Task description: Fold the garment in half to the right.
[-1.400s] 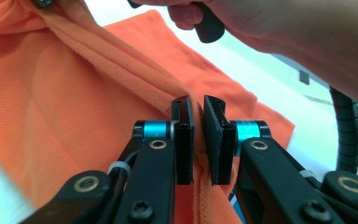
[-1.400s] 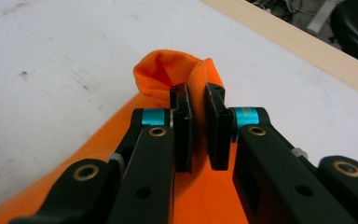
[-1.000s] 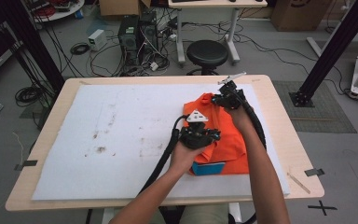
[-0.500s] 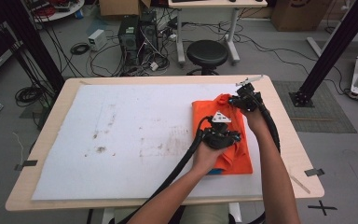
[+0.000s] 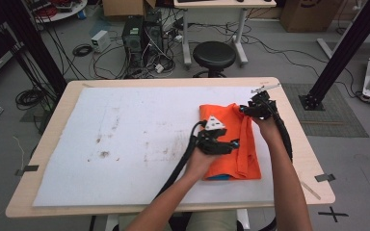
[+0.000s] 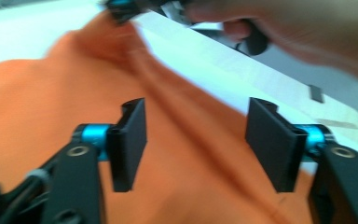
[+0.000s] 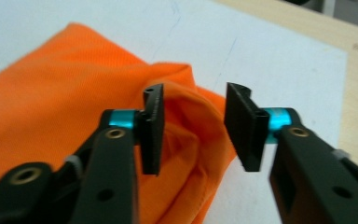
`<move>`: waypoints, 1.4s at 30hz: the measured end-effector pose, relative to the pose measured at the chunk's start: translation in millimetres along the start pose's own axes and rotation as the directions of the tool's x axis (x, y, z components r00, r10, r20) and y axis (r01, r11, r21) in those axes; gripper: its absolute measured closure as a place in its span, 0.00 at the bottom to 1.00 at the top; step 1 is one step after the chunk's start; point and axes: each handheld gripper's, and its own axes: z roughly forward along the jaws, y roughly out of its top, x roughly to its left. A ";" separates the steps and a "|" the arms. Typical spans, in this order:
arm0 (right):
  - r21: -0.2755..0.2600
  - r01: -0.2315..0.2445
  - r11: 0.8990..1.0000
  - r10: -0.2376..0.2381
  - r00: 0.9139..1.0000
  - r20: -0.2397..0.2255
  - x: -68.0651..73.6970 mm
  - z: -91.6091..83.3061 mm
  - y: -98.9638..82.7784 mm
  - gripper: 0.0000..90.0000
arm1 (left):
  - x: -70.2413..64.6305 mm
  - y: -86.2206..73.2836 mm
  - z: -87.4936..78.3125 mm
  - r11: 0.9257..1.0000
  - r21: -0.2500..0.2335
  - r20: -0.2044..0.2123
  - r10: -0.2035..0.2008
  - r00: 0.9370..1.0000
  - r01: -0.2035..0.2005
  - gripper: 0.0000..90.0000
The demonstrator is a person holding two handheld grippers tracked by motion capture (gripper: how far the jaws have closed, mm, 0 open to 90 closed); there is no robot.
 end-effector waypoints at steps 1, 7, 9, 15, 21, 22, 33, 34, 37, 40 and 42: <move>-0.009 0.000 1.000 0.000 1.000 0.008 -0.4 -3.1 0.6 0.59 | 6.1 -3.3 -7.4 1.000 -0.006 -0.013 0.020 1.000 -0.020 0.38; -0.057 0.041 0.998 -0.042 0.999 -0.007 7.1 -15.4 1.4 0.73 | 40.0 -22.2 -50.4 0.998 -0.048 -0.091 0.026 0.996 -0.030 0.29; -0.040 0.065 0.997 -0.066 0.997 -0.027 10.3 -11.0 0.7 0.81 | 50.9 -27.1 -63.9 0.998 -0.053 -0.114 0.024 0.993 -0.030 0.29; 0.061 0.073 0.995 -0.075 0.997 0.027 14.7 20.6 -1.9 0.90 | 72.9 -35.7 -94.9 0.998 -0.056 -0.161 0.016 0.987 -0.025 0.29; 0.099 0.016 0.995 -0.024 0.996 0.086 4.8 26.9 -9.8 0.87 | 84.3 -41.1 -112.7 0.997 -0.063 -0.170 0.022 0.985 -0.033 0.29; 0.088 0.018 0.996 -0.026 0.996 0.082 4.2 23.8 -9.6 0.85 | 86.5 -42.7 -115.2 0.997 -0.068 -0.173 0.014 0.985 -0.026 0.29; 0.015 0.042 0.999 -0.042 0.999 -0.006 21.8 -11.7 -28.9 0.62 | 114.8 -59.9 -145.3 0.994 -0.112 -0.179 -0.026 0.983 0.005 0.26; 0.020 0.053 0.998 -0.053 0.999 -0.009 25.7 -14.4 -33.0 0.61 | 117.3 -61.4 -148.9 0.993 -0.114 -0.181 -0.027 0.983 0.007 0.26; 0.012 0.064 0.998 -0.064 0.998 -0.022 37.9 -26.4 -44.1 0.58 | 123.0 -65.5 -159.6 0.994 -0.113 -0.187 -0.032 0.982 0.010 0.26; 0.023 0.068 0.997 -0.067 0.997 -0.037 50.9 -37.8 -55.2 0.63 | 125.6 -70.4 -167.1 0.994 -0.108 -0.194 -0.032 0.980 0.011 0.26; 0.046 0.101 0.994 -0.099 0.994 -0.045 59.5 -41.3 -62.6 0.67 | 126.5 -72.8 -169.8 0.995 -0.102 -0.197 -0.030 0.980 0.010 0.26</move>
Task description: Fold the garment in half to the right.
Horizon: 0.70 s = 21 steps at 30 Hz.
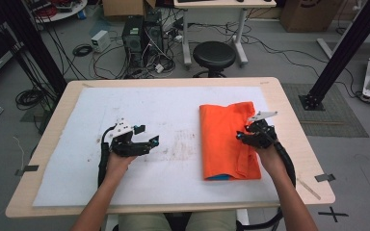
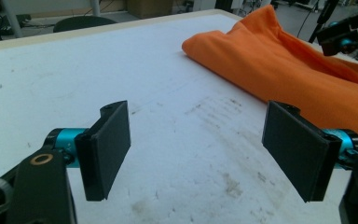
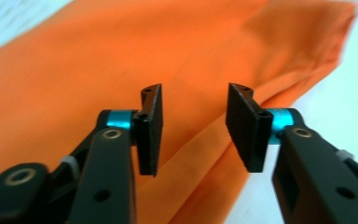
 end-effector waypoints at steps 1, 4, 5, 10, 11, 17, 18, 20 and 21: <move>0.021 0.020 1.000 -0.020 1.000 0.008 4.6 0.2 -2.9 0.70 | 0.5 -0.9 -1.3 1.000 0.000 0.001 0.001 1.000 -0.001 0.26; 0.096 0.124 0.988 -0.131 0.988 0.078 11.2 5.8 -10.2 0.82 | 1.6 -2.4 -4.1 1.000 -0.002 0.002 -0.006 1.000 0.006 0.26; 0.126 0.160 0.979 -0.172 0.980 0.098 11.1 7.0 -12.5 0.86 | 2.1 -2.7 -5.1 1.000 -0.004 0.002 -0.007 1.000 0.007 0.26; 0.144 0.161 0.976 -0.181 0.973 0.142 0.9 -1.7 -24.5 0.92 | 6.3 -4.1 -9.3 1.000 -0.013 -0.001 -0.021 1.000 0.021 0.26; 0.141 0.141 0.980 -0.161 0.976 0.146 -1.9 -5.7 -26.3 0.92 | 7.2 -4.3 -9.7 1.000 -0.014 -0.004 -0.023 1.000 0.023 0.26; 0.053 0.090 0.995 -0.096 0.986 0.133 -7.1 -30.4 -29.5 0.82 | 6.5 -4.0 -11.4 1.000 -0.019 -0.004 -0.025 1.000 0.025 0.26; 0.038 0.093 0.995 -0.097 0.987 0.126 -4.5 -33.8 -29.4 0.81 | 6.4 -4.1 -11.4 1.000 -0.017 -0.006 -0.024 1.000 0.024 0.26; 0.028 0.095 0.995 -0.097 0.990 0.101 0.4 -36.4 -31.1 0.80 | 6.6 -4.9 -10.8 1.000 -0.016 -0.006 -0.026 1.000 0.026 0.26; 0.029 0.094 0.995 -0.096 0.991 0.089 2.4 -35.3 -33.0 0.80 | 6.8 -5.4 -10.5 1.000 -0.015 -0.007 -0.027 1.000 0.026 0.26</move>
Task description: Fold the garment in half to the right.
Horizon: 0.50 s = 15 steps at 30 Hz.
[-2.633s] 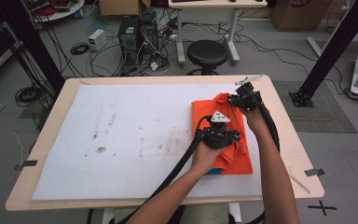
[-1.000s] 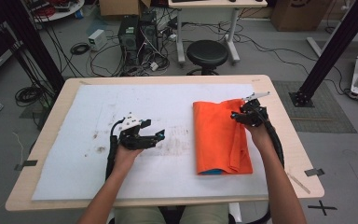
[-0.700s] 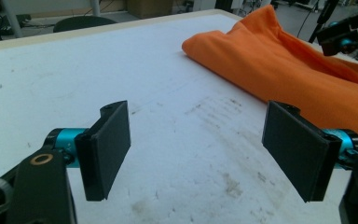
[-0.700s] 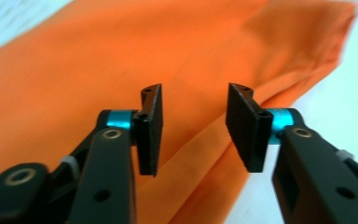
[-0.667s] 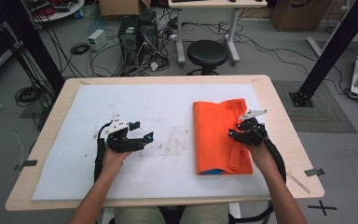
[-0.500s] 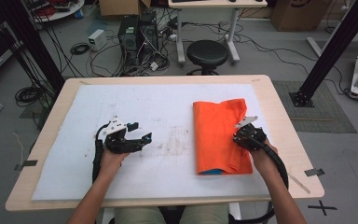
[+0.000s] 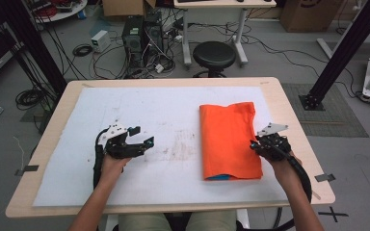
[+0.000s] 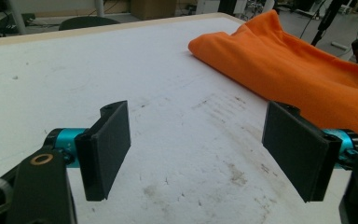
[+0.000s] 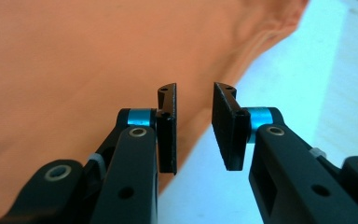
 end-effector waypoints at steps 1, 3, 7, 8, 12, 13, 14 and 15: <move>0.013 -0.002 1.000 0.002 1.000 -0.015 1.9 2.2 -2.3 0.80 | 0.1 -0.4 0.3 1.000 0.003 -0.001 -0.002 1.000 0.002 0.26; 0.055 0.011 0.998 -0.010 1.000 -0.008 4.3 8.1 -7.6 0.81 | 0.5 -0.9 0.2 1.000 0.004 -0.002 -0.004 1.000 0.004 0.26; 0.077 -0.010 0.997 0.010 1.000 0.004 0.1 12.1 -18.4 0.86 | 2.4 -1.0 -1.2 1.000 0.001 -0.007 -0.007 1.000 0.007 0.26; 0.080 -0.019 0.997 0.019 1.000 0.001 -1.4 12.2 -20.5 0.86 | 2.7 -1.2 -1.3 1.000 -0.001 -0.006 -0.011 1.000 0.011 0.26; 0.039 -0.051 0.998 0.052 0.998 -0.021 -4.9 7.1 -16.8 0.78 | 4.5 -1.6 -2.0 1.000 0.003 -0.014 -0.014 1.000 0.014 0.26; 0.023 -0.059 0.998 0.060 0.998 -0.031 -5.2 5.2 -12.6 0.73 | 4.6 -1.7 -2.1 1.000 0.001 -0.014 -0.016 1.000 0.016 0.26; 0.007 -0.069 0.998 0.070 0.996 -0.048 -5.2 3.9 -7.5 0.68 | 4.9 -1.6 -2.5 1.000 0.000 -0.014 -0.017 1.000 0.017 0.26; -0.006 -0.083 0.997 0.083 0.995 -0.056 -4.4 3.1 -1.5 0.63 | 5.3 -1.4 -2.9 1.000 -0.001 -0.015 -0.017 1.000 0.017 0.26</move>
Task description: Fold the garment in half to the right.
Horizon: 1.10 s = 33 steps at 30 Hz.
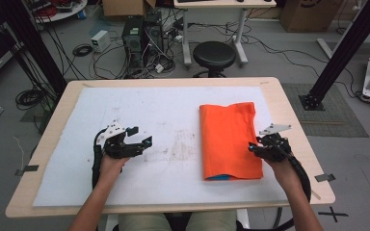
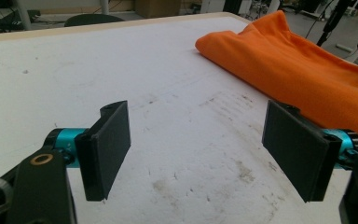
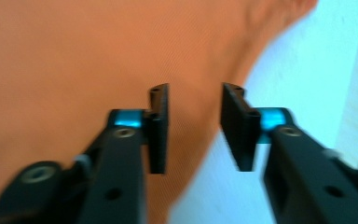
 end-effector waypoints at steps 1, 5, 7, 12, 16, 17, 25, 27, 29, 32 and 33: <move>-0.015 -0.006 1.000 0.006 1.000 -0.009 1.7 -0.1 6.4 0.58 | 0.8 0.3 -0.5 1.000 -0.002 0.000 0.002 1.000 -0.002 0.26; -0.036 -0.016 0.999 0.013 0.995 -0.094 15.6 6.6 36.4 0.45 | 2.7 0.2 -2.6 1.000 -0.006 -0.004 -0.007 1.000 0.007 0.26; -0.034 -0.003 0.999 -0.001 0.992 -0.126 24.2 13.2 48.0 0.41 | 3.3 -0.6 -2.7 1.000 -0.004 -0.005 -0.010 1.000 0.010 0.26; 0.032 0.063 0.997 -0.057 0.985 -0.163 55.7 41.9 67.8 0.39 | 3.6 -1.5 -2.8 1.000 0.001 -0.004 -0.012 1.000 0.012 0.26; 0.102 0.115 0.988 -0.096 0.979 -0.178 76.9 63.8 69.4 0.40 | 4.8 -1.4 -4.5 1.000 -0.004 -0.008 -0.017 1.000 0.017 0.26; 0.104 0.118 0.988 -0.098 0.978 -0.183 80.4 66.7 68.9 0.41 | 5.5 -1.4 -4.9 1.000 -0.004 -0.009 -0.019 1.000 0.019 0.26; 0.075 0.075 0.994 -0.053 0.964 -0.260 75.0 65.8 70.0 0.40 | 6.7 -2.1 -3.1 1.000 0.000 -0.012 -0.024 1.000 0.024 0.26; 0.029 0.032 0.999 -0.023 0.968 -0.250 66.4 60.4 77.0 0.40 | 6.6 -2.2 -3.0 1.000 0.002 -0.011 -0.024 1.000 0.024 0.26; -0.002 0.003 1.000 -0.004 0.978 -0.211 56.2 59.3 87.0 0.40 | 6.6 -2.1 -2.9 1.000 0.002 -0.010 -0.024 1.000 0.024 0.26; -0.017 -0.034 0.999 0.031 0.987 -0.160 46.7 65.4 100.3 0.40 | 6.6 -2.1 -2.6 1.000 0.003 -0.008 -0.027 1.000 0.027 0.26; -0.021 -0.051 0.998 0.047 0.988 -0.146 44.4 69.7 104.1 0.40 | 6.7 -2.1 -2.7 1.000 0.003 -0.008 -0.027 1.000 0.027 0.26</move>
